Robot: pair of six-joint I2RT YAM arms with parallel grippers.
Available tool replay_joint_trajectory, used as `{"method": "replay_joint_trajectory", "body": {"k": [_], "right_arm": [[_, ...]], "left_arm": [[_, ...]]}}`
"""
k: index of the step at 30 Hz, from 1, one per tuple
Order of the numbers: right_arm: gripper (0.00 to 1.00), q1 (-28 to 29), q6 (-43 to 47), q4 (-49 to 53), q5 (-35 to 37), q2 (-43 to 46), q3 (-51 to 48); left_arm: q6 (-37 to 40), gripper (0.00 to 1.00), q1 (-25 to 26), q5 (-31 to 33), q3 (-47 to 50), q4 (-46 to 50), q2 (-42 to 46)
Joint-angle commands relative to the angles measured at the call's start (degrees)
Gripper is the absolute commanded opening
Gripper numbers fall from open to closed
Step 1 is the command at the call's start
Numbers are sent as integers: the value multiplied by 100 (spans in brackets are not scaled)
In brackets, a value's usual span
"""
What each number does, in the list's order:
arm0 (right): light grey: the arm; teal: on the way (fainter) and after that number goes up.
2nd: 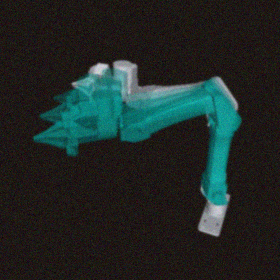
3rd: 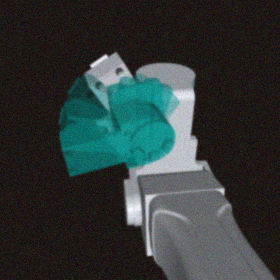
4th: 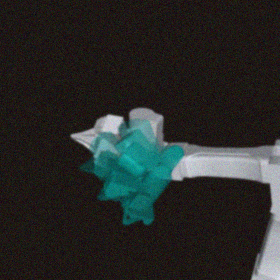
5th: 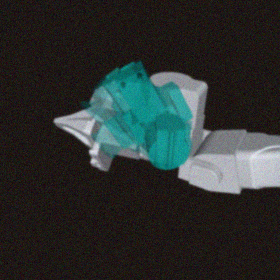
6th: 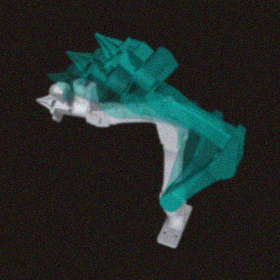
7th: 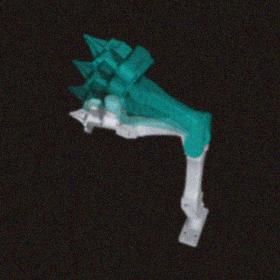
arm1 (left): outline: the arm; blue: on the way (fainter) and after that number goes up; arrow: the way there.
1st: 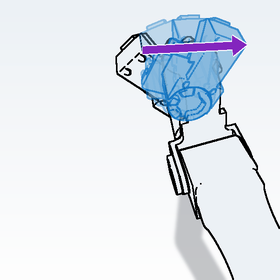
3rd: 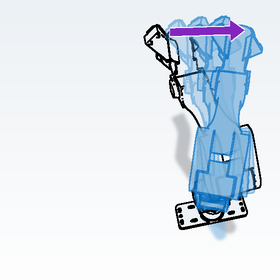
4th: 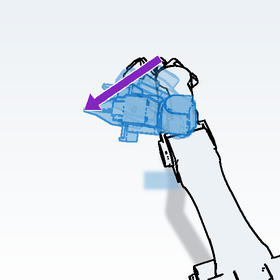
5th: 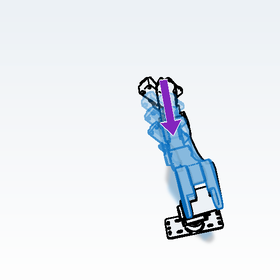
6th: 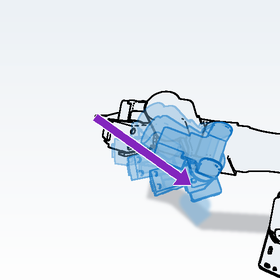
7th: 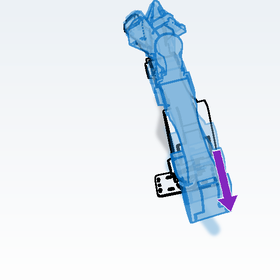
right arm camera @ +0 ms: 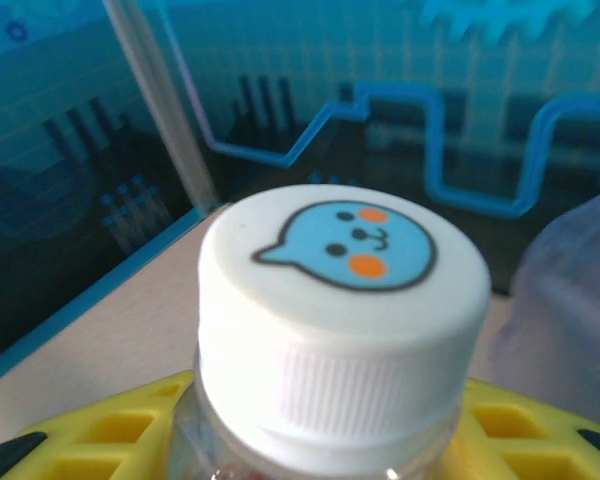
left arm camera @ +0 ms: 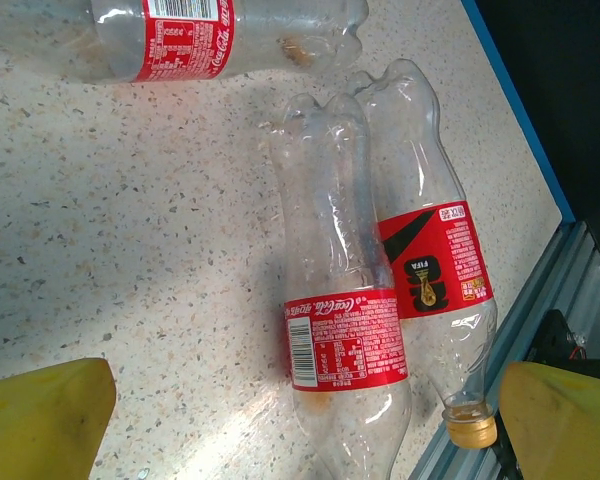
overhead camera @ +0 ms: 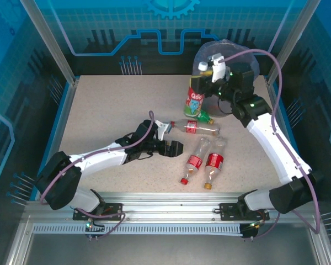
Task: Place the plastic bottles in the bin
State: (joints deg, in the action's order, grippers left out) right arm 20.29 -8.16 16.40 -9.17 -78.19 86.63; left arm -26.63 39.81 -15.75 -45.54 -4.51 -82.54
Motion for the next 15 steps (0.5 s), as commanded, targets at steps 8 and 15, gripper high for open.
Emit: {"method": "replay_joint_trajectory", "body": {"k": [8, 15], "right_arm": [[32, -235, 2348, -957, 2898, -647, 1162], [33, -463, 3870, -2067, 4219, -1998, 1835]], "left_arm": [[-203, 98, -9, 470, -259, 793, -201], [-272, 94, 96, 477, -204, 907, -232]]}}
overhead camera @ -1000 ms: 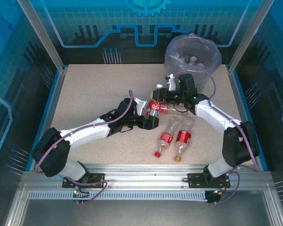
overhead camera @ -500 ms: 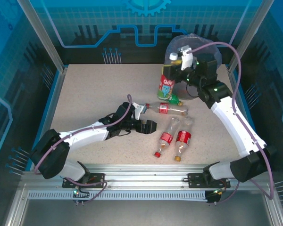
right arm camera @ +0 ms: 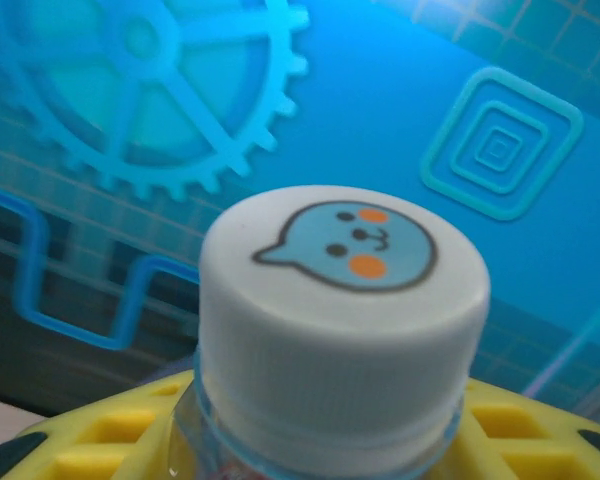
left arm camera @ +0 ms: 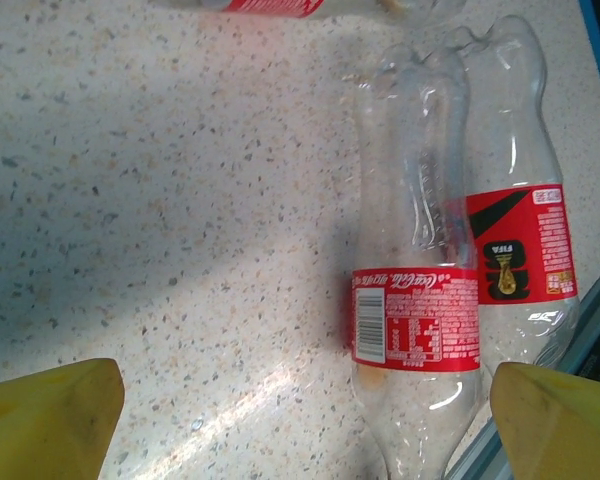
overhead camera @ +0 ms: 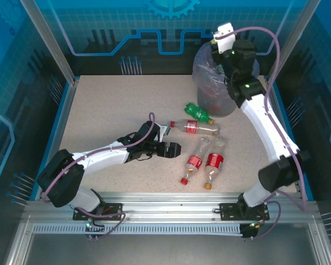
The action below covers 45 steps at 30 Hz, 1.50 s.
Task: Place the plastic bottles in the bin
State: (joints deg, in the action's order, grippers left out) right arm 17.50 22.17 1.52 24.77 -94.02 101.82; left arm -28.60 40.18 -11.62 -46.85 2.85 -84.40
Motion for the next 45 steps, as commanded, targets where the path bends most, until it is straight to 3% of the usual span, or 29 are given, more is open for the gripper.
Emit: {"method": "replay_joint_trajectory", "body": {"k": [1, 14, 20, 27, 31, 45], "right_arm": [[33, -269, 747, -487, 810, -589, 455], [34, -985, -506, 1263, 432, -2068, 1584], [35, -1196, -1127, 2164, -312, -2567, 2088], [38, -1280, -1317, 2674, -687, -3003, 2324], [45, -1350, -1514, 2906, -925, -3177, 2427], [92, -1427, -1770, 3346, -1235, -2853, 2738]], "left_arm": [[-76, 94, 79, 63, -70, 174, -38], [-20, 93, 193, 166, -197, 534, -56], [12, 93, 201, 195, -373, 780, -123], [-5, 93, 221, 179, -419, 835, -168], [-30, 94, 240, 216, -472, 907, -192], [-8, 98, 240, 200, -613, 936, -259]]}}
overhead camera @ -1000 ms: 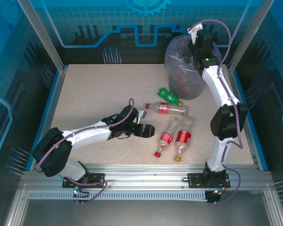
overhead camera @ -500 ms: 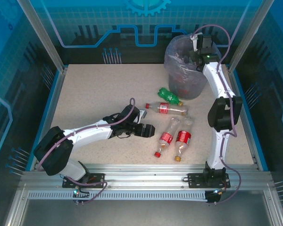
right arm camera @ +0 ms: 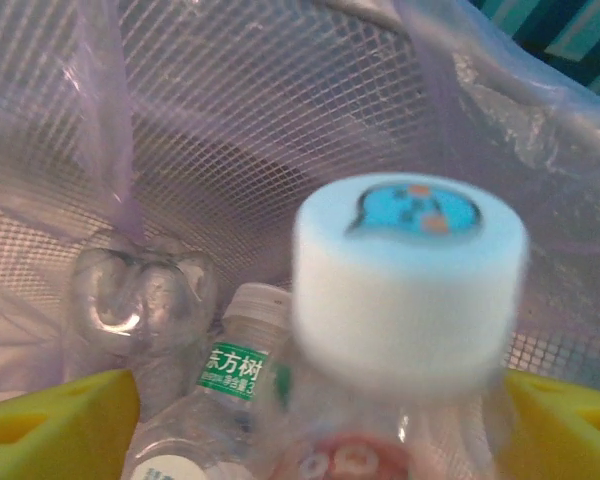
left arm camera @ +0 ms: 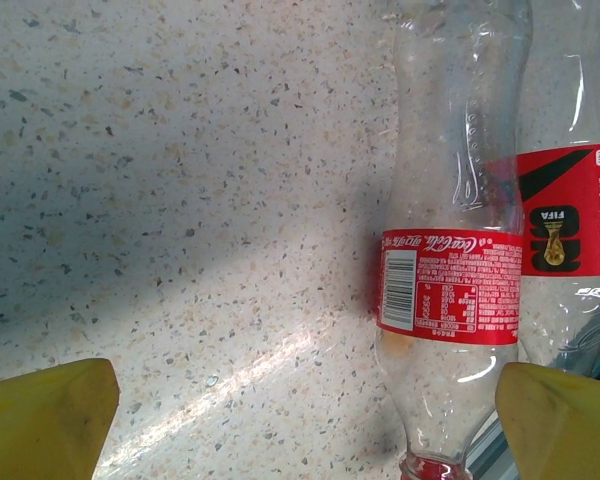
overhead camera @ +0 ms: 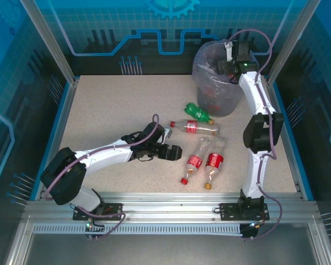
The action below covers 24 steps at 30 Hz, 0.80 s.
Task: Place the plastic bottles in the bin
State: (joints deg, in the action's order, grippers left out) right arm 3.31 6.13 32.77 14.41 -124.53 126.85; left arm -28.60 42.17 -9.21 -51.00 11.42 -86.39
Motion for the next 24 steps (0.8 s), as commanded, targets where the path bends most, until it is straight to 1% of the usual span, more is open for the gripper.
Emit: {"method": "replay_joint_trajectory", "body": {"k": [1, 5, 9, 13, 18, 21, 24], "right_arm": [[93, -8, -202, 225, -240, 290, 227], [100, -8, -499, 199, -461, 678, 191], [100, 21, -891, 265, -863, 989, 279], [100, 129, -1267, 216, -1135, 1508, -6], [100, 323, -1525, 110, -1447, 2596, -1140], [100, 328, -1857, -229, -1954, 3468, -2280], [100, 313, -2226, -583, -2605, 4275, -3385]], "left_arm": [[12, 99, 45, -65, -223, 89, -78], [162, 99, 113, -156, -334, 148, -146], [368, 99, 229, -245, -535, 296, -301], [662, 99, 432, -224, -933, 830, -462], [1001, 99, 717, -154, -1406, 1359, -728], [1184, 99, 877, -4, -1675, 1625, -987], [1251, 99, 941, 151, -1888, 1741, -1233]]}}
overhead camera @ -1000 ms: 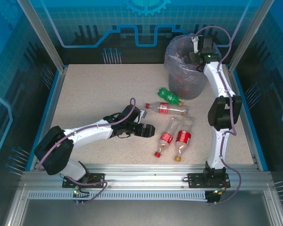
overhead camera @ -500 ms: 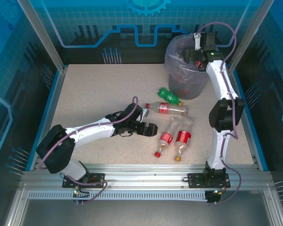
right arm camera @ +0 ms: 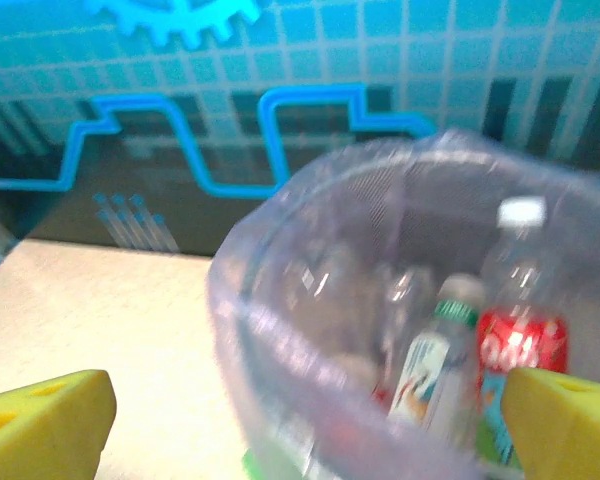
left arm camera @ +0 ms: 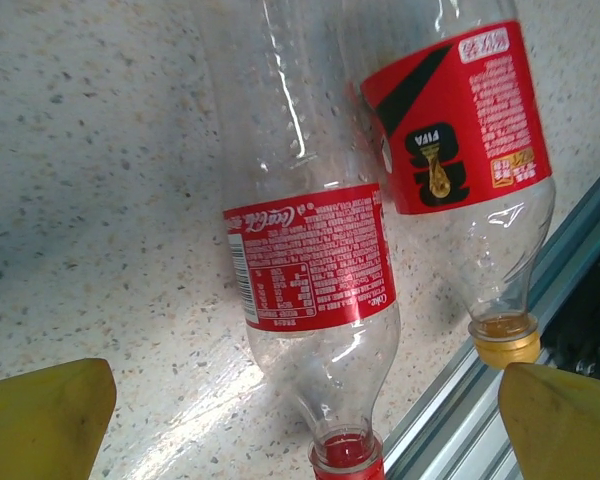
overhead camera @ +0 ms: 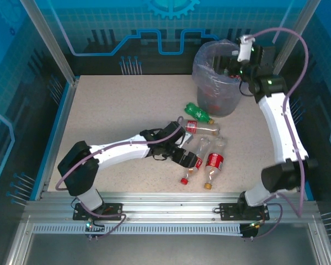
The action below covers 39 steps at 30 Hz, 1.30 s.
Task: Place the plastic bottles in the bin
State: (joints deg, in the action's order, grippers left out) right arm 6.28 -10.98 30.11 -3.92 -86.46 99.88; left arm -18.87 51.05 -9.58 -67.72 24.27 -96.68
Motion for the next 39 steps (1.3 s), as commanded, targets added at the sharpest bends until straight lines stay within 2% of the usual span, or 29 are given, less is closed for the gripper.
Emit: {"method": "replay_joint_trajectory", "body": {"k": [1, 5, 10, 17, 21, 26, 36, 39], "right_arm": [[100, 10, -652, -474, -940, 749, -1081], [100, -37, -1100, -868, -1299, 1591, -2270], [100, -73, -1405, -1075, -1206, 2379, -3312], [100, -262, -1569, -954, -1103, 2773, -4175], [100, -290, -1762, -1238, -1138, 2803, -4645], [100, -285, -1917, -1560, -1283, 2681, -4916], [100, -286, -1893, -1578, -1338, 2641, -4916], [100, -284, -1895, -1546, -1349, 2668, -4916]], "left_arm": [[292, 98, 63, 223, -277, 448, -278], [336, 94, 115, 272, -580, 511, -582], [450, 91, 229, 189, -891, 592, -1015], [470, 86, 335, 173, -1206, 808, -1437], [403, 83, 419, 277, -1204, 833, -1617], [258, 77, 435, 358, -1126, 722, -1687], [165, 57, 432, 548, -891, 566, -1476], [171, 56, 416, 686, -804, 548, -1311]]}}
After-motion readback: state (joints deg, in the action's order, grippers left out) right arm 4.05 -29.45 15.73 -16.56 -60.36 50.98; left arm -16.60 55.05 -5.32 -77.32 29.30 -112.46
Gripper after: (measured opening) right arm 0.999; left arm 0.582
